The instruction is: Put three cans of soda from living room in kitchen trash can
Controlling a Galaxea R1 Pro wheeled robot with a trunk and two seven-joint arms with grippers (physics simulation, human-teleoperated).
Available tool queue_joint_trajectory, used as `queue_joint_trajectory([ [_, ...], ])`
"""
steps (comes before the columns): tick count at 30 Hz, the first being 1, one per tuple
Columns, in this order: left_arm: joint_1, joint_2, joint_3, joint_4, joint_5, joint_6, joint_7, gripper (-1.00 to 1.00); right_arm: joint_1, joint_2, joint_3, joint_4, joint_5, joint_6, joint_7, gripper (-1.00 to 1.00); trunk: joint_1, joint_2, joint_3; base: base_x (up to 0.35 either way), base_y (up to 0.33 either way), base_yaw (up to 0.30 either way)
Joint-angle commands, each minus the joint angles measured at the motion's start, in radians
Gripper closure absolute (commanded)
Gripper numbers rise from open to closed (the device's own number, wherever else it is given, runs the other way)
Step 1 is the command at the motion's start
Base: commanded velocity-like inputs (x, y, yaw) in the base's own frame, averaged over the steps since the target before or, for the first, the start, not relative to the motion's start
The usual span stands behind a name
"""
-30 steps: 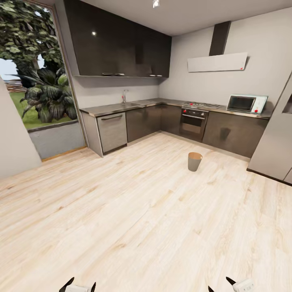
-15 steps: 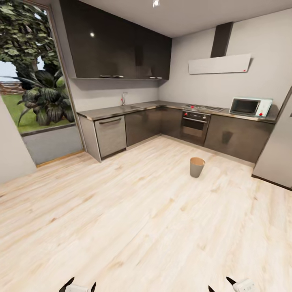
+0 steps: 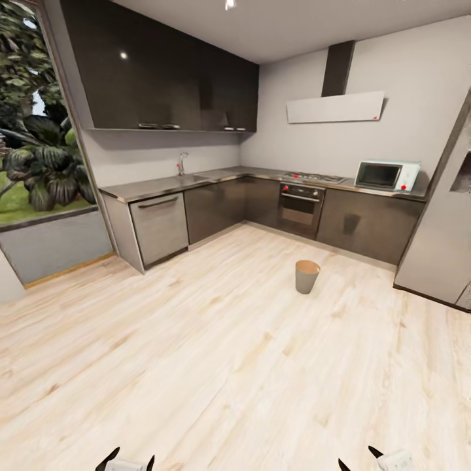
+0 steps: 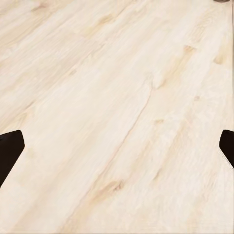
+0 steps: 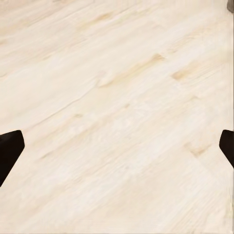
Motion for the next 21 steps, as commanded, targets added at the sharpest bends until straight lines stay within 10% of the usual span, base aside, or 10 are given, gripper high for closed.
queue_joint_trajectory([
  [1,0.000,0.000,0.000,0.000,0.000,0.000,0.000,-1.00,0.000,0.000,0.000,0.000,0.000,0.000,0.000,-1.00,0.000,0.000,0.001,0.328,0.000,-0.194],
  [21,0.000,0.000,0.000,0.000,0.000,-0.001,0.000,-1.00,0.000,0.000,-0.002,0.000,0.000,0.000,-0.001,-1.00,0.000,0.000,0.024,0.328,0.000,-0.192],
])
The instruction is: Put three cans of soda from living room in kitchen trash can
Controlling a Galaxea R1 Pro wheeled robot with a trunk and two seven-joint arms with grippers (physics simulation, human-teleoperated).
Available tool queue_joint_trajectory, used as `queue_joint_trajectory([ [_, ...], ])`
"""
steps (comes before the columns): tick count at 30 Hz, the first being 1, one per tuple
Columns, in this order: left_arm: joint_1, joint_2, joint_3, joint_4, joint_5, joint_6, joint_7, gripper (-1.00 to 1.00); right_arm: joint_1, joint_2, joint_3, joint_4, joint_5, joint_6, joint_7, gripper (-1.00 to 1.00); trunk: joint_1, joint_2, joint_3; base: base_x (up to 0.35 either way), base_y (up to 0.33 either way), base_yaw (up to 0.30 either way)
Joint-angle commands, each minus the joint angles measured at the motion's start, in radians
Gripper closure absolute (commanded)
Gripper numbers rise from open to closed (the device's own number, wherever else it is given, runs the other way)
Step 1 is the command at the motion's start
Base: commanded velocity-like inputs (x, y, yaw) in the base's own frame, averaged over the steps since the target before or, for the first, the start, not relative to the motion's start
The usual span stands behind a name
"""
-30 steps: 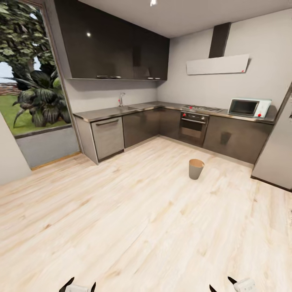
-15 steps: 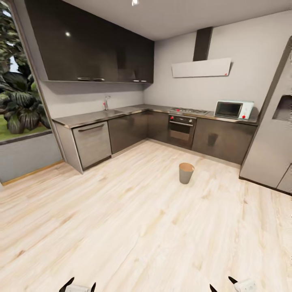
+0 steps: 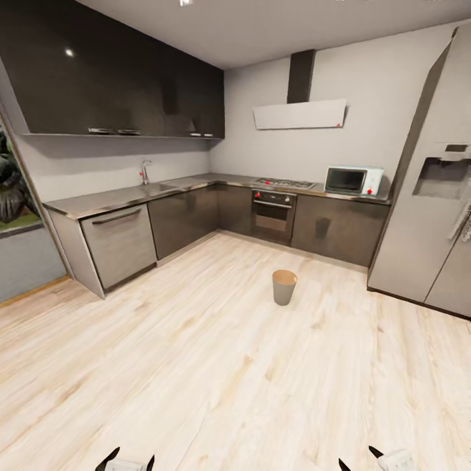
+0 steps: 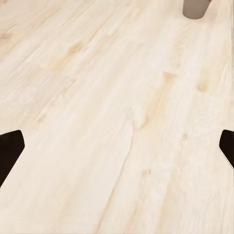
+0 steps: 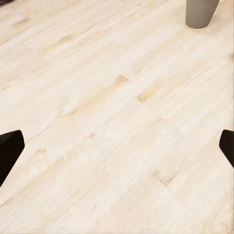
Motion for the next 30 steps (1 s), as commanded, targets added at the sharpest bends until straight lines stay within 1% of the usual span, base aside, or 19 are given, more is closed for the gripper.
queue_joint_trajectory([
  [1,0.000,0.000,0.000,0.000,0.000,0.000,0.000,-1.00,0.000,0.000,0.000,0.000,0.000,0.000,0.000,-1.00,0.000,0.000,0.001,0.328,0.000,-0.190],
  [19,0.000,0.000,-0.001,0.000,0.000,-0.001,0.000,-1.00,0.000,0.000,0.000,0.000,-0.002,0.000,-0.002,-1.00,0.000,0.000,0.021,0.328,0.000,-0.191],
  [30,0.000,0.000,0.001,0.000,0.001,-0.001,-0.001,-1.00,0.000,0.000,0.000,0.000,-0.002,0.000,-0.002,-1.00,0.000,0.000,0.028,0.328,0.000,-0.188],
])
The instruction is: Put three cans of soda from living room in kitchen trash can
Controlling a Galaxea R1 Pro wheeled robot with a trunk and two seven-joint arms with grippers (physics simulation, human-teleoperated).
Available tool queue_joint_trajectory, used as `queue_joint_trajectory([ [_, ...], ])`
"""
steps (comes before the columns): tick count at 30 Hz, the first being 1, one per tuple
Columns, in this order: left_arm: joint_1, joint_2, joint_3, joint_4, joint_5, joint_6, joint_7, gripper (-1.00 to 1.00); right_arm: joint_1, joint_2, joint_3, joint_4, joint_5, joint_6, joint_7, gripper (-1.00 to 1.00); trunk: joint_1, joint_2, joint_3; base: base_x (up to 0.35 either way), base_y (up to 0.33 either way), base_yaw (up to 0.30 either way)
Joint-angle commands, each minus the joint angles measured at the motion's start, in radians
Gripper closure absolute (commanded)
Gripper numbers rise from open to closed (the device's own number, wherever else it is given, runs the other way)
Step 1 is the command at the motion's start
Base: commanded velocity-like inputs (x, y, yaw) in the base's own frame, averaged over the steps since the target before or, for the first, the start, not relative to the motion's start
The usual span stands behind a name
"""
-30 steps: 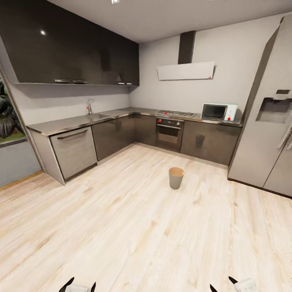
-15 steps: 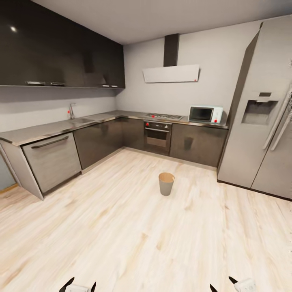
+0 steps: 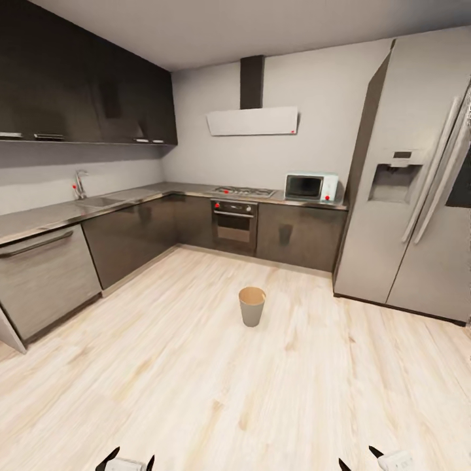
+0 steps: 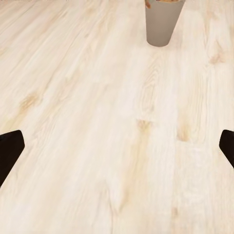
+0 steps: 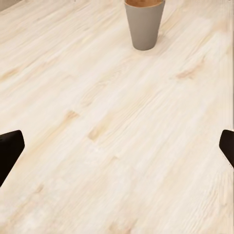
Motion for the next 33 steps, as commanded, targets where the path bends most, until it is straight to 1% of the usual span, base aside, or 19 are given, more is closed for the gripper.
queue_joint_trajectory([
  [1,0.000,0.000,0.000,0.000,0.000,0.000,0.000,-1.00,0.000,0.000,0.000,0.000,0.000,0.000,0.000,-1.00,0.000,0.000,0.000,0.328,0.000,-0.088],
  [23,0.000,0.000,-0.002,0.000,-0.001,0.000,0.001,-1.00,0.000,0.001,-0.002,0.000,0.000,0.000,-0.001,-1.00,0.000,0.000,0.000,0.328,0.000,-0.014],
  [33,0.000,0.000,-0.004,0.001,-0.001,0.000,0.001,-1.00,0.000,0.003,0.000,0.000,0.000,0.000,-0.002,-1.00,0.000,0.000,0.002,0.328,0.000,0.100],
])
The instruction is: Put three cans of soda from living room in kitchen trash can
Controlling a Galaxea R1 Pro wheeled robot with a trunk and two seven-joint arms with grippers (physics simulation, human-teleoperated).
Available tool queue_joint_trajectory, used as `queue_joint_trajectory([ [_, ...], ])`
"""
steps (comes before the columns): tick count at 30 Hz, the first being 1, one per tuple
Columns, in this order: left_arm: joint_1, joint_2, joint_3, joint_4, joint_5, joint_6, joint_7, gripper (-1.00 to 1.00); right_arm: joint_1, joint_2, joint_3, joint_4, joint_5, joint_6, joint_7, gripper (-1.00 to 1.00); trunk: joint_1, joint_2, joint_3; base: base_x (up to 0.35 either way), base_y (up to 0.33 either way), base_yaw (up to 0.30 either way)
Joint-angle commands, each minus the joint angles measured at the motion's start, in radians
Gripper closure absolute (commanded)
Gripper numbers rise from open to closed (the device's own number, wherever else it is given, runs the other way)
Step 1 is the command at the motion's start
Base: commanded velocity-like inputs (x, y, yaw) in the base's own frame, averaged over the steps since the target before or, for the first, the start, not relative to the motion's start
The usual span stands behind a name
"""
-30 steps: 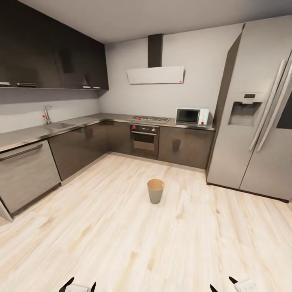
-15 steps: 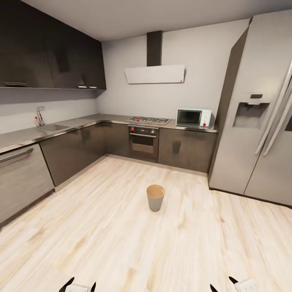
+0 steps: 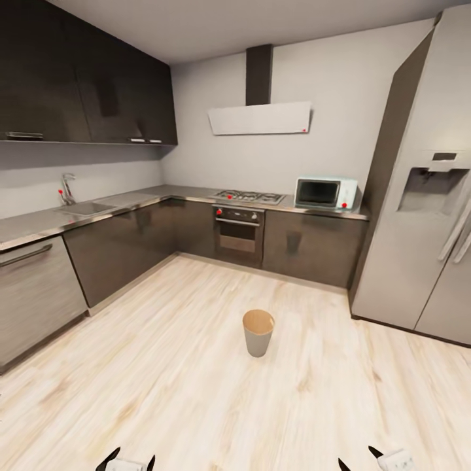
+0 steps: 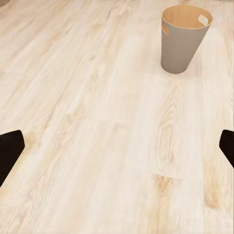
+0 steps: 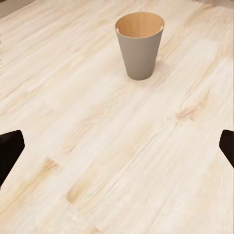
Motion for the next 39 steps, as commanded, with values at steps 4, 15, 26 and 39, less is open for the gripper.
queue_joint_trajectory([
  [4,0.000,0.000,0.000,0.000,0.000,0.000,0.000,-1.00,0.000,0.000,0.000,0.000,0.001,0.000,0.000,-1.00,0.000,0.000,0.003,0.328,0.000,0.182],
  [15,0.000,0.000,0.000,0.000,0.000,0.000,0.000,-1.00,0.000,0.000,0.000,0.000,0.001,0.000,0.000,-1.00,0.000,0.000,0.012,0.328,0.000,0.202],
  [26,0.000,0.000,0.000,-0.001,0.000,0.000,0.000,-1.00,0.000,0.000,-0.001,0.000,0.001,0.000,0.000,-1.00,0.000,0.000,0.017,0.328,0.000,0.104],
  [39,0.000,0.000,0.000,-0.001,0.000,0.000,0.000,-1.00,0.000,-0.001,-0.001,0.000,0.001,-0.001,0.000,-1.00,0.000,0.000,0.018,0.328,0.000,0.005],
])
